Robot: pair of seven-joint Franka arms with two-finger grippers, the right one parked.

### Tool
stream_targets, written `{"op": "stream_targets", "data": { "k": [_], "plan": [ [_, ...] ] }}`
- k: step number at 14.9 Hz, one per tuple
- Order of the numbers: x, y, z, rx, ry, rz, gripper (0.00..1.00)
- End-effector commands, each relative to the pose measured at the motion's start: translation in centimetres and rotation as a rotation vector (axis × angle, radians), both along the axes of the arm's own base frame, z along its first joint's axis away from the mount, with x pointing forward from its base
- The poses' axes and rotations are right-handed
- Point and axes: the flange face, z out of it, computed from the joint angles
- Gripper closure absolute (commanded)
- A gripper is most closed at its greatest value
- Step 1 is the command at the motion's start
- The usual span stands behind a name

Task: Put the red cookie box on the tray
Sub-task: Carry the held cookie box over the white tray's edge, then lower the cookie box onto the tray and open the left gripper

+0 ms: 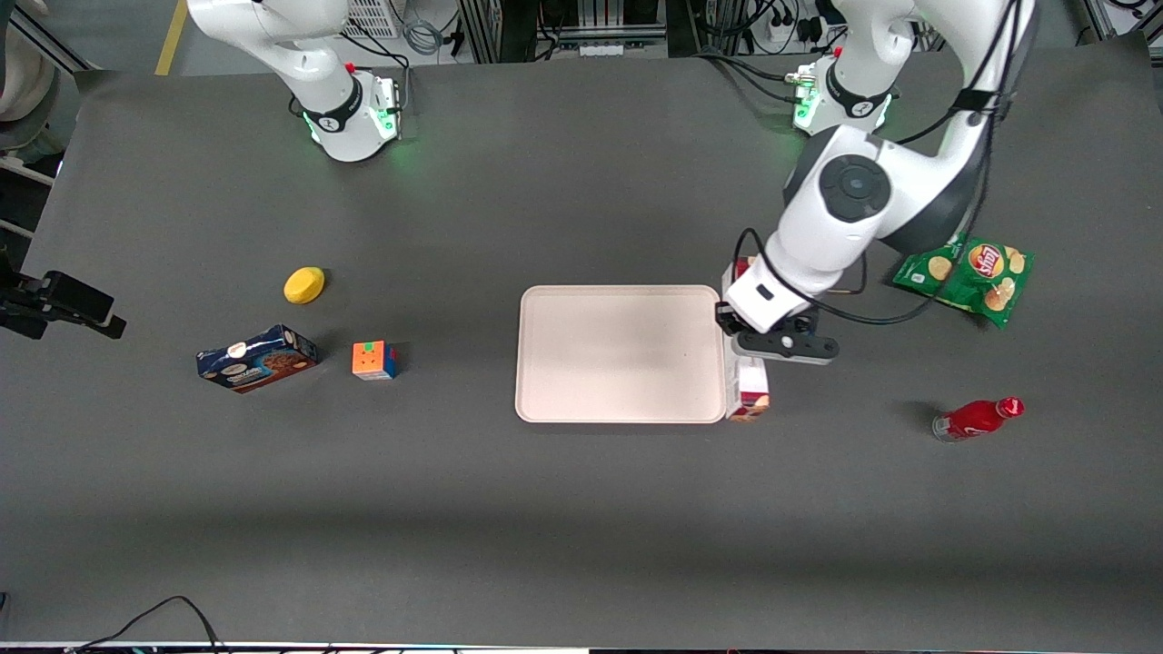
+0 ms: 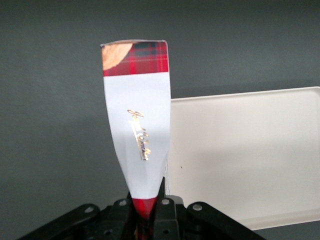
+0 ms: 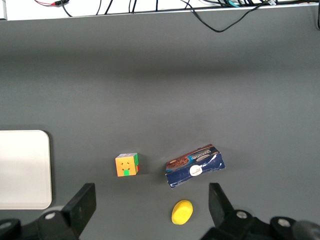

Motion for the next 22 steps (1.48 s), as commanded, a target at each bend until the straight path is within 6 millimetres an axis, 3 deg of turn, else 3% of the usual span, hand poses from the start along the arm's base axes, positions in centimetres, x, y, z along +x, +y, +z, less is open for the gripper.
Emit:
{"op": "stream_targets", "data": {
  "k": [1,6,12,22],
  "plan": [
    [-3.9,-0.7,-3.1,-0.011,-0.044,0.02,1.0],
    [-4.8,-1.2,-7.2,-0.023,-0.018,0.023,1.0],
    [-5.6,-3.2,-11.8,-0.055,0.009,0.012,1.0],
    [-3.9,-2.5,-13.0,-0.048,0.01,0.03,1.0]
  ]
}}
